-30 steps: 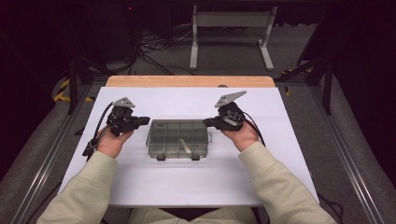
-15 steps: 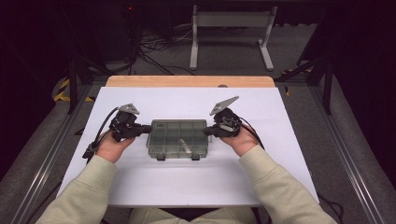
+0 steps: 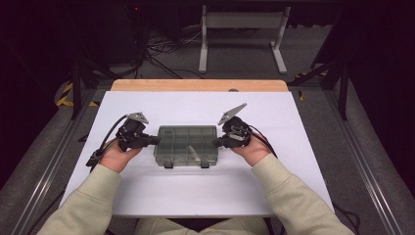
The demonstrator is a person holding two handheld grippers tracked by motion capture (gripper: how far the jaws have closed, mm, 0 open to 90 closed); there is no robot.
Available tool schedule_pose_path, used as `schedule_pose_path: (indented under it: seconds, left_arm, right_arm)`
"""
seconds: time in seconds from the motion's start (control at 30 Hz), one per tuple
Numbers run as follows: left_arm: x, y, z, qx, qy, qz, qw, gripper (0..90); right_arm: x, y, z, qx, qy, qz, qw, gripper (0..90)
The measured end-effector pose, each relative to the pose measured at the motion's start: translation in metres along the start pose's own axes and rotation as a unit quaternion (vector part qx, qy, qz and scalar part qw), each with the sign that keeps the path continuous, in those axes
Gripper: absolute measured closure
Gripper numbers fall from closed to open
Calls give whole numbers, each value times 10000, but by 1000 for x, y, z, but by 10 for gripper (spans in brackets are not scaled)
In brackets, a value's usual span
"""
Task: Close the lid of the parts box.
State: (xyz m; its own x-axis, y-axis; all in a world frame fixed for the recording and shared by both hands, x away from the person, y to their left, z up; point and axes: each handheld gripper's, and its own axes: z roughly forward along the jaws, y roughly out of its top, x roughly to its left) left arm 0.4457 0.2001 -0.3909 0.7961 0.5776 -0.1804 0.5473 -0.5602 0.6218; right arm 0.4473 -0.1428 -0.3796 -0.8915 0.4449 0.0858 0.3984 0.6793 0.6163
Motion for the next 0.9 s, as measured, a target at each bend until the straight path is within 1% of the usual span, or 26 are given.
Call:
schedule_pose_path:
  seconds: [0.07, 0.2, 0.23, 0.37, 0.4, 0.5, 0.67, 0.73, 0.77, 0.83, 0.9]
  left_arm:
    - [0, -1, 0, 31, 21, 17, 10000, 892]
    - [0, -2, 1, 72, -13, 31, 10000, 890]
    - [0, -3, 1, 99, -52, 43, 9999, 890]
    - [-1, -3, 1, 140, -39, 44, 9999, 890]
    - [-1, -4, 1, 158, -33, 77, 9998, 890]
    - [-1, -4, 2, 199, -83, 89, 9997, 890]
    - [-2, -5, 2, 259, -87, 106, 9996, 890]
    - [-2, -5, 3, 282, -118, 104, 9995, 890]
    - [-2, -5, 3, 284, -101, 136, 9995, 889]
    - [-2, -5, 3, 326, -167, 100, 9993, 890]
    - [-3, -5, 3, 350, -140, 128, 9992, 890]
  right_arm:
    - [1, 0, 1, 22, 12, -8, 10000, 900]
    - [2, 0, 2, 96, 60, -28, 9999, 900]
    - [3, 0, 2, 110, 68, -29, 9999, 900]
    - [4, 0, 4, 148, 90, -69, 9998, 900]
    - [4, 0, 4, 169, 87, -64, 9998, 900]
    - [4, -1, 5, 197, 119, -70, 9997, 900]
    - [6, -1, 6, 265, 139, -81, 9995, 900]
    - [7, -1, 6, 292, 138, -82, 9994, 900]
    - [7, -1, 6, 298, 140, -91, 9994, 900]
    - [8, -1, 7, 318, 141, -96, 9993, 900]
    - [8, -1, 7, 336, 153, -104, 9993, 900]
